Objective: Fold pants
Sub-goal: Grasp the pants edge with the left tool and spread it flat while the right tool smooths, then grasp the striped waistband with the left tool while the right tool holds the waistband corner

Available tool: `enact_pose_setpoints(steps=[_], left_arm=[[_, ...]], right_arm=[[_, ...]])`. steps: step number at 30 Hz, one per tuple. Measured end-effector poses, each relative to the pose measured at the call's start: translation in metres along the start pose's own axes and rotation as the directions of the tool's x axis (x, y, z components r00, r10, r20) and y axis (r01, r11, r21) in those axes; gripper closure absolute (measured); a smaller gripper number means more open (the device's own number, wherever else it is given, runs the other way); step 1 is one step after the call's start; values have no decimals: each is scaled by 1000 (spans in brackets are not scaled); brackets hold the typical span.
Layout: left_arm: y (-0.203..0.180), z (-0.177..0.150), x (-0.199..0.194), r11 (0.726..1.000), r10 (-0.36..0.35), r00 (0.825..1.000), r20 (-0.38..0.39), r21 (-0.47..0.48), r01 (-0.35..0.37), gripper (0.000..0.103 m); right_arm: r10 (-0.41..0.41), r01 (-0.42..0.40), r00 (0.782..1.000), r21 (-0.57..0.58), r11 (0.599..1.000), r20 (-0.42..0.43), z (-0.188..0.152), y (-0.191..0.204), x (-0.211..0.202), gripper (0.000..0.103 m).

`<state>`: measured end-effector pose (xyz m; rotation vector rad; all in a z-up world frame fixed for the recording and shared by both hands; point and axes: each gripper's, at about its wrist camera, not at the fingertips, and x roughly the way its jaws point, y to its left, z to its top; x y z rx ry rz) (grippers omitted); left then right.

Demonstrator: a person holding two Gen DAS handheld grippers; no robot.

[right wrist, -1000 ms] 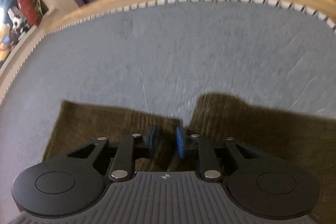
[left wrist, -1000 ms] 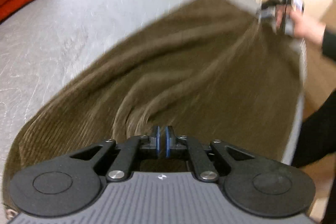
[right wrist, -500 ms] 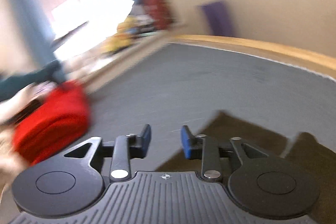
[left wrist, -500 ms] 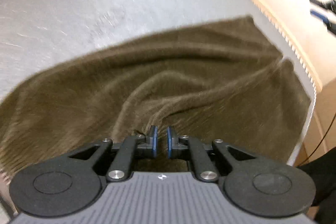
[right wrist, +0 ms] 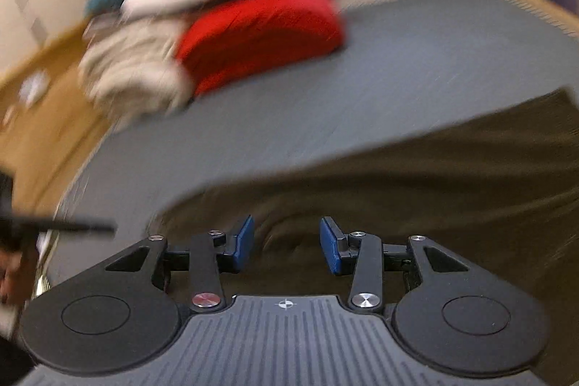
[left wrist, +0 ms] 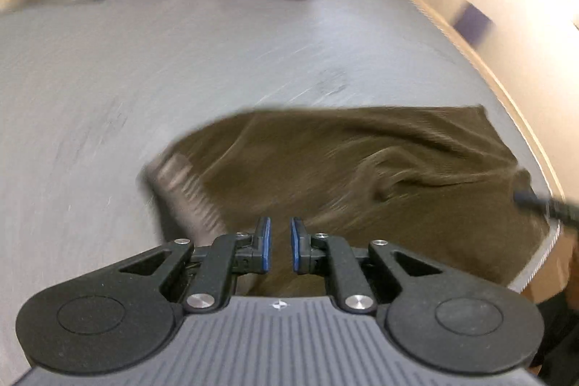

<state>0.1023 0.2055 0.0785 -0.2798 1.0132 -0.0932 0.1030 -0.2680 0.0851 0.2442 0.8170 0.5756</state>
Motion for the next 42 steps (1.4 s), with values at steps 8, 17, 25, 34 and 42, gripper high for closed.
enact_pose_setpoints(steps=[8,17,25,34,42], left_arm=[[34,-39,32,1000,-12,964,-265,-4,11,57],[43,-64,47,989,101,942,-319,134,-61,37],[31,-72,63,989,68,934,-351,147,-16,38],[29,-65,20,981,-20,965,-262,183,70,80],[44,-94,31,944,244,910,-335,299,-143,101]], right_arm=[[150,-262,944,-391,882,-293,-95,120,55,73],[60,-405,884,-698,590,-463,-175,163,77,59],[48,-395,891,-719,572,-452,-170,163,89,68],[132,-460,870,-687,562,-475,-159,160,81,90],[129,-498,840,-655,569,-526,-159,153,81,89]])
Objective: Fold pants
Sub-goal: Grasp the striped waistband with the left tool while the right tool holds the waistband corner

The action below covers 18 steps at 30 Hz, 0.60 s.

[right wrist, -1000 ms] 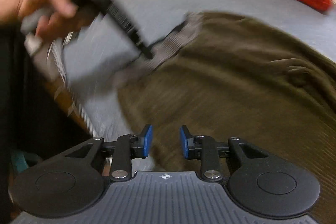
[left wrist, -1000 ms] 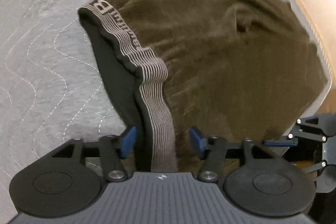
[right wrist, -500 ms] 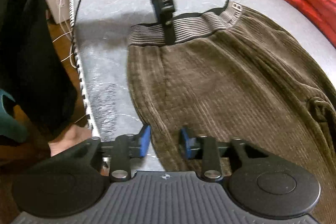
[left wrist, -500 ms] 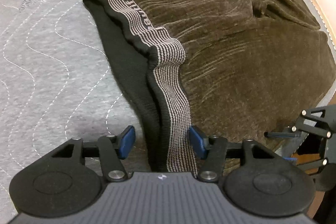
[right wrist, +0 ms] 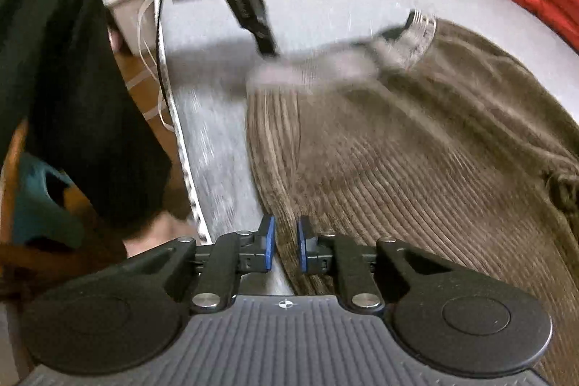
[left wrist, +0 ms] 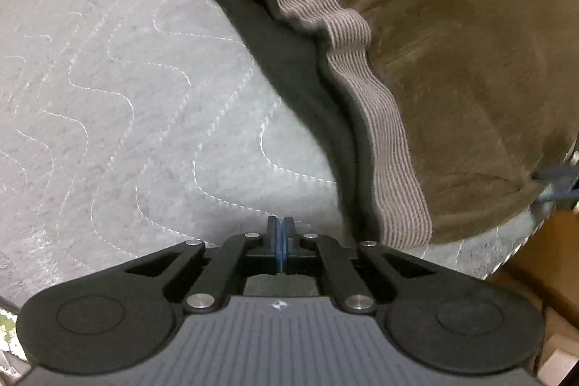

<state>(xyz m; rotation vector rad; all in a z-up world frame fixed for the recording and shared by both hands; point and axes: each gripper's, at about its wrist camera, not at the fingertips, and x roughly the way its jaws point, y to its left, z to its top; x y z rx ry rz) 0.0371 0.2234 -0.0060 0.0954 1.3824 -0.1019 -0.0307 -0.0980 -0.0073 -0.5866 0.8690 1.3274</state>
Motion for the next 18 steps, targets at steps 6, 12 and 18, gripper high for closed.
enact_pose_setpoints(steps=[6,12,18], left_arm=[[-5,16,-49,982,-148,946,288,-74,176,98],[-67,25,-24,976,-151,970,193,187,115,94],[-69,29,2,978,-83,996,18,194,77,94]], right_arm=[[-9,-13,991,162,987,136,11,-22,-41,74],[-171,146,982,267,953,74,-8,-51,-46,66],[-233,267,960,256,929,-156,-45,-57,-22,66]])
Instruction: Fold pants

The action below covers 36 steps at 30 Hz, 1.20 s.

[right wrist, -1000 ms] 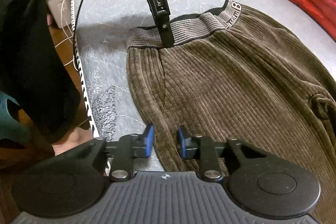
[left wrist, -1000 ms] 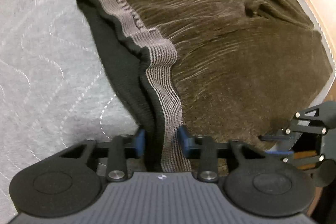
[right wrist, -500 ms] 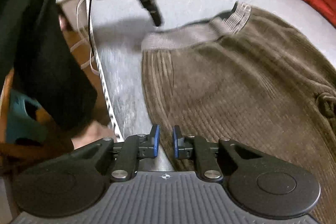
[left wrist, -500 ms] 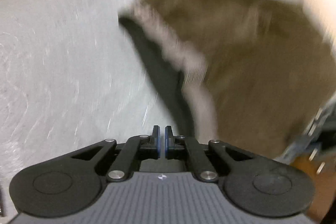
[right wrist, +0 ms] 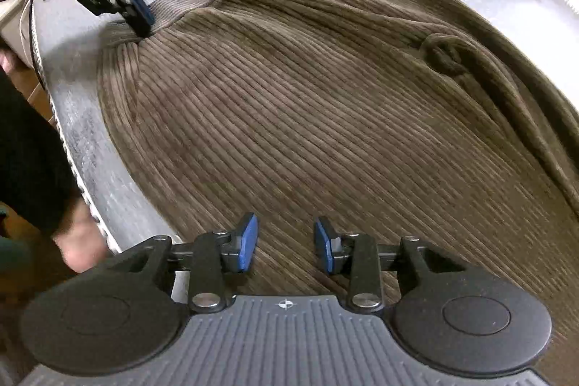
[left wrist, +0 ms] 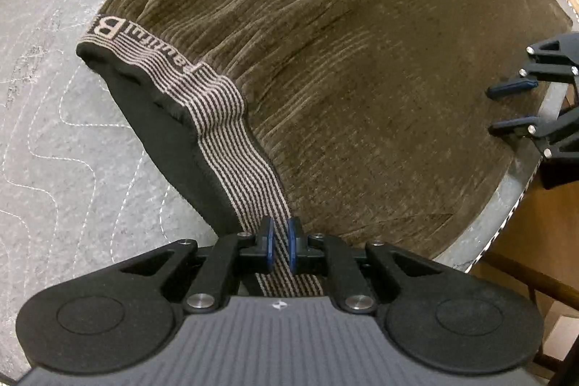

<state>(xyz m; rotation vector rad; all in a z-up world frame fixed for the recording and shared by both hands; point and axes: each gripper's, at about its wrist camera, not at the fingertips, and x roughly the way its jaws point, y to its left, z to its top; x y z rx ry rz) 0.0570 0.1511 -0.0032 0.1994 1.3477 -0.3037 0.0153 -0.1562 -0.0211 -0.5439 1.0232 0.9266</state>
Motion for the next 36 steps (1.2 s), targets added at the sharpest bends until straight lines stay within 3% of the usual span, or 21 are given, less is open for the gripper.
enact_pose_setpoints(steps=[4,7,10,12,15,17,19,21,22,24,26,27,29,31,34,36], left_arm=[[2,15,-27,999,19,993,119,-50,-13,93],[2,28,-47,995,17,975,223,-98,5,90],[-1,42,-56,992,52,957,284,-127,-16,82],[0,52,-59,989,72,946,316,-147,-26,76],[-4,66,-63,983,110,926,362,-174,-49,76],[-8,76,-62,979,134,910,393,-198,-58,74],[-7,82,-69,972,159,892,423,-223,-68,64],[-5,85,-77,966,174,874,455,-250,-62,51],[-4,87,-78,962,177,867,467,-266,-53,50],[-1,93,-78,956,184,858,479,-292,-42,45],[-1,99,-76,949,195,860,472,-312,-44,44],[0,103,-74,947,180,869,462,-319,-26,44],[4,110,-67,945,153,884,442,-328,0,44],[5,115,-65,940,183,880,437,-340,-27,44],[19,123,-69,916,210,872,442,-400,-18,45],[37,123,-69,879,203,877,436,-476,33,59]], right_arm=[[-47,42,994,54,998,99,-5,-7,-30,66],[-124,101,967,111,989,223,-2,-22,-63,66],[-247,209,909,145,967,335,3,-43,-107,65],[-293,225,869,209,952,400,7,-66,-142,64],[-353,221,811,314,923,467,10,-104,-193,60],[-405,233,773,375,897,489,6,-129,-217,49],[-471,267,731,429,863,493,-4,-152,-228,44],[-542,300,699,497,814,466,-18,-174,-225,44],[-566,296,691,537,790,451,-28,-184,-218,44],[-591,272,690,606,747,418,-47,-200,-203,44],[-576,209,740,695,688,348,-58,-214,-186,44],[-562,147,748,738,659,353,-62,-223,-186,45],[-573,93,726,772,629,380,-63,-229,-187,45],[-601,130,709,770,625,369,-61,-229,-182,46],[-604,167,721,761,627,339,-54,-230,-172,45],[-602,176,733,767,618,317,-51,-234,-168,45]])
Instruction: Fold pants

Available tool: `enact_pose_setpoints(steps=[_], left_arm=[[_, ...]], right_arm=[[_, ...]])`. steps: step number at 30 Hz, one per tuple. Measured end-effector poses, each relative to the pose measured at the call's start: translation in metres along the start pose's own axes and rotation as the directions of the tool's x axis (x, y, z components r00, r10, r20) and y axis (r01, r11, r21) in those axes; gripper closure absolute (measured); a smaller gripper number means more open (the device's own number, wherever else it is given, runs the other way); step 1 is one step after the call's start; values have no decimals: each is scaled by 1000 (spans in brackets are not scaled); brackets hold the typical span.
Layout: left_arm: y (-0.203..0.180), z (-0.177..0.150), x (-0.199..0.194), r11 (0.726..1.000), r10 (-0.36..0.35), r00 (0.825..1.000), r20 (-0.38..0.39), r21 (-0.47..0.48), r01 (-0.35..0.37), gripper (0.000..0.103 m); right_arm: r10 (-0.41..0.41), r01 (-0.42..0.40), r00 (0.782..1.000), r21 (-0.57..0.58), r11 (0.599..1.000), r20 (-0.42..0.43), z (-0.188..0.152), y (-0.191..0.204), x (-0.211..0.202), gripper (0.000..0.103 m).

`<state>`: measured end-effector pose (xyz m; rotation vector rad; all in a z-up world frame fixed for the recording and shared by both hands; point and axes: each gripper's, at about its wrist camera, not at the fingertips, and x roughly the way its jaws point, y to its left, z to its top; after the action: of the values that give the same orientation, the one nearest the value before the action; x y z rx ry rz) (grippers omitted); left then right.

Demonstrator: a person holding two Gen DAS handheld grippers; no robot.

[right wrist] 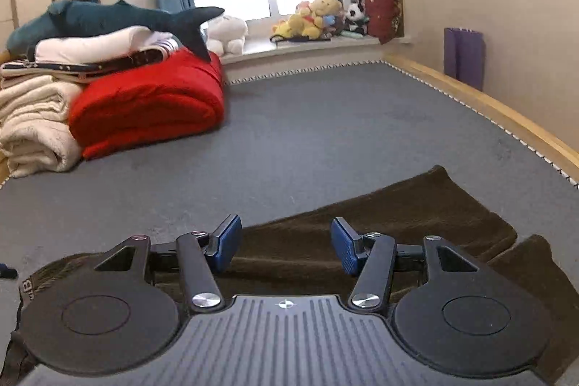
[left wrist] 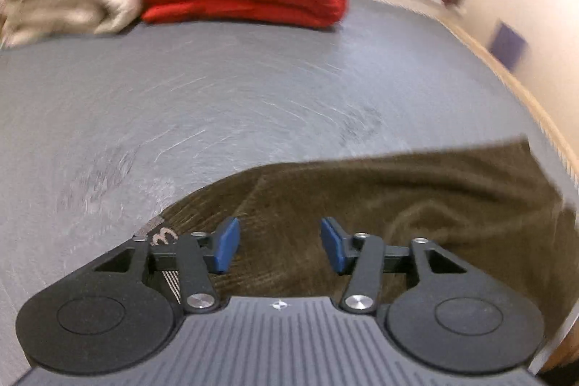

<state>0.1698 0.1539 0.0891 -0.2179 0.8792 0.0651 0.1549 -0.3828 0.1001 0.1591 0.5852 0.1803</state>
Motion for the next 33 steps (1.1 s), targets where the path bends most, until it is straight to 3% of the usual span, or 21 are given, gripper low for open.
enact_pose_setpoints(steps=[1,2,3,10,12,18,20,24,26,28,29,30,33], left_arm=[[8,3,4,999,2,1000,-14,-53,-3,67],[16,6,9,996,7,1000,-28,-88,-10,80],[21,8,14,993,22,999,-40,-111,-26,85],[36,29,50,978,95,995,-33,-183,-99,87],[38,34,61,974,110,994,-21,-197,-112,73],[39,38,102,976,172,985,-21,-133,-174,43],[43,39,116,977,180,983,-34,-114,-182,39],[47,32,145,989,123,986,-110,-65,-131,37],[42,27,150,990,143,985,-101,-2,-144,37],[39,26,151,989,145,985,-91,31,-143,45],[38,26,150,991,133,987,-88,36,-130,68],[36,26,148,992,118,989,-88,46,-114,79],[26,25,139,985,141,988,-66,113,-133,88]], right_arm=[[-3,3,1000,4,1000,-16,1,2,2,45],[-1,2,999,12,1000,-37,2,4,6,46],[8,-6,998,24,1000,-57,1,1,3,46],[87,-81,992,62,995,-90,12,9,8,50],[101,-93,990,80,992,-98,15,10,11,50],[151,-142,980,70,987,-130,21,18,22,50],[139,-136,982,30,990,-131,21,22,24,50],[125,-128,983,-17,992,-132,21,26,28,50],[119,-124,983,-25,992,-140,20,25,30,50],[115,-121,982,-32,992,-148,18,25,32,50],[112,-119,982,-36,992,-152,18,25,32,50],[107,-114,982,-38,993,-156,16,25,33,50],[88,-95,982,-33,995,-168,14,23,36,50]])
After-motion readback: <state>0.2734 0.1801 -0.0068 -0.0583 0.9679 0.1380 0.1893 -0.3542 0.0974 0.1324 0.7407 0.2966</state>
